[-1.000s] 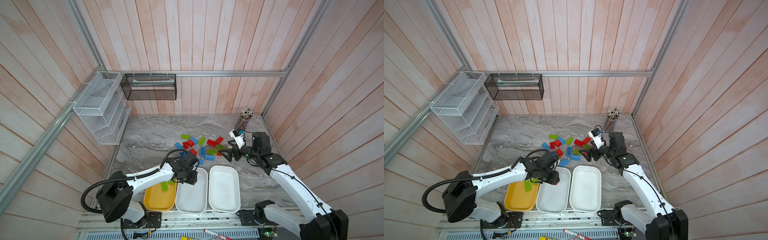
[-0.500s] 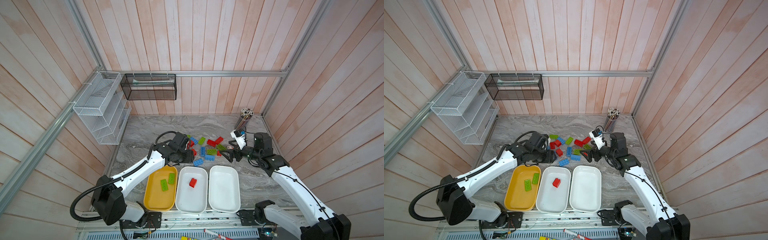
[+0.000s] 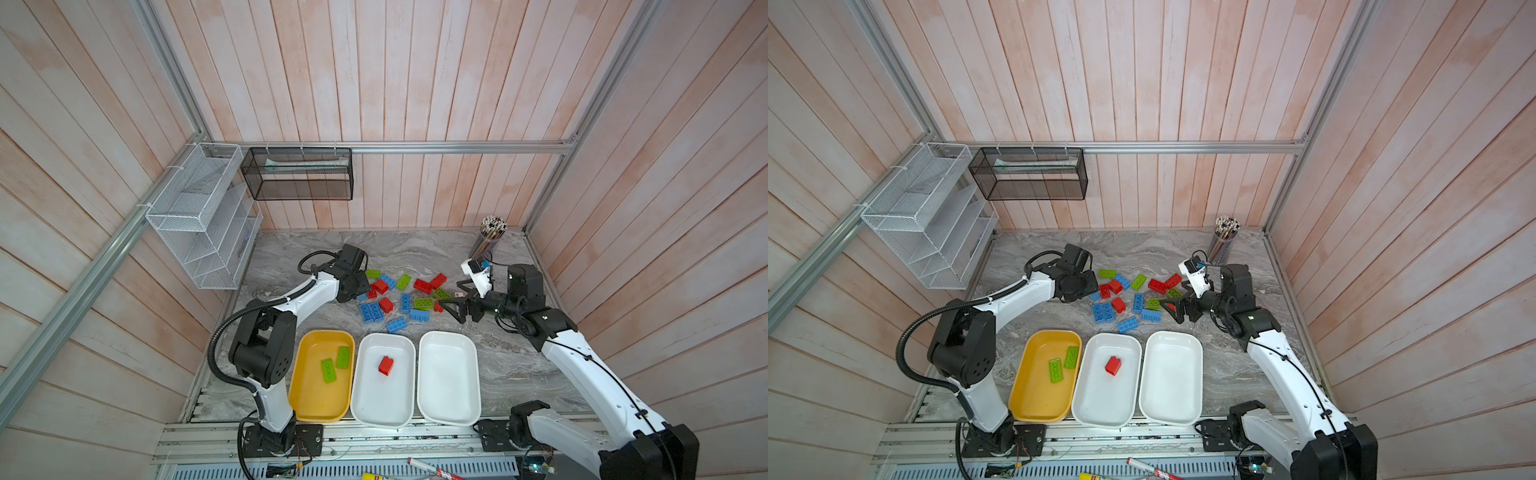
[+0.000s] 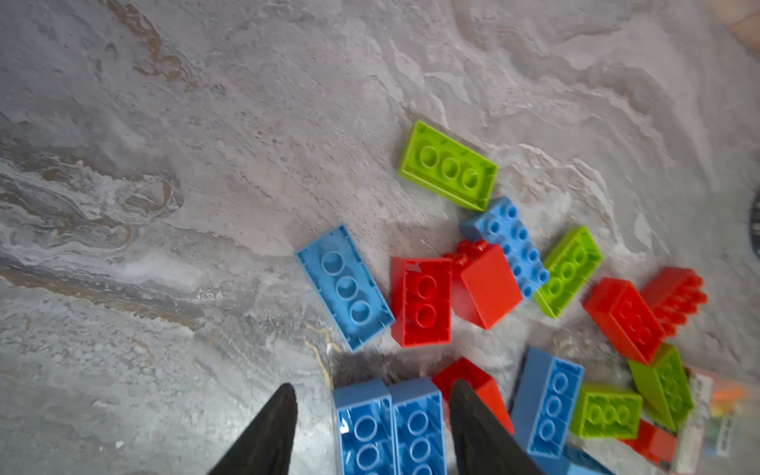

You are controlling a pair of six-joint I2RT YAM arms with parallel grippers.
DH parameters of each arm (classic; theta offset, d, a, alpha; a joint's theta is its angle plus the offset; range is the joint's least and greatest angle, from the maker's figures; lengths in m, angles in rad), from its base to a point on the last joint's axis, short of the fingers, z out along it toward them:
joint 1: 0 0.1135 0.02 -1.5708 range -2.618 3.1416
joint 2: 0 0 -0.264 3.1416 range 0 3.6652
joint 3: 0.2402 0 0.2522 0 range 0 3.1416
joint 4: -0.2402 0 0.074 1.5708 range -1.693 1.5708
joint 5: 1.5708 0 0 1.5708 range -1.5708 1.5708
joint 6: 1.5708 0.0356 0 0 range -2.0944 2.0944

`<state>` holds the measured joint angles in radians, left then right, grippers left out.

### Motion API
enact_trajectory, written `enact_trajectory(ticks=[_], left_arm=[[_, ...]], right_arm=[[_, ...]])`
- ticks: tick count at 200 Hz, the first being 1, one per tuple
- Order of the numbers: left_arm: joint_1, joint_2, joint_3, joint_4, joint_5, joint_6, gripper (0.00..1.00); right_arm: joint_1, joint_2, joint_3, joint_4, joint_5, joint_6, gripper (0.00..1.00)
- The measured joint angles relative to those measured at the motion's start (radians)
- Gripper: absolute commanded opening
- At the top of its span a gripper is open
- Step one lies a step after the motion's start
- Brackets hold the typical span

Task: Sort the legos into containers by color
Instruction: 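Return the left gripper to the pile and grasp a blue brick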

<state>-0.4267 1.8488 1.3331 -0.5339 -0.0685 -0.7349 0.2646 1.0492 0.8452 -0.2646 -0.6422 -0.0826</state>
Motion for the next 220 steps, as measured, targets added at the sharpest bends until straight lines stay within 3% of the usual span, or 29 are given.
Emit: enact_trajectory(ticks=[86, 166, 220], left_arm=[[0.02, 0.198, 0.106, 0.01, -0.048, -0.056, 0.6], [0.014, 0.264, 0.191, -0.05, -0.1, -0.044, 0.6], [-0.036, 0.264, 0.192, -0.111, -0.151, -0.032, 0.59]], right_arm=[[-0.035, 0.028, 0.0, 0.004, -0.036, -0.001, 0.98], [-0.053, 0.041, -0.005, 0.015, -0.057, -0.001, 0.98], [-0.072, 0.042, -0.014, 0.023, -0.077, -0.014, 0.98]])
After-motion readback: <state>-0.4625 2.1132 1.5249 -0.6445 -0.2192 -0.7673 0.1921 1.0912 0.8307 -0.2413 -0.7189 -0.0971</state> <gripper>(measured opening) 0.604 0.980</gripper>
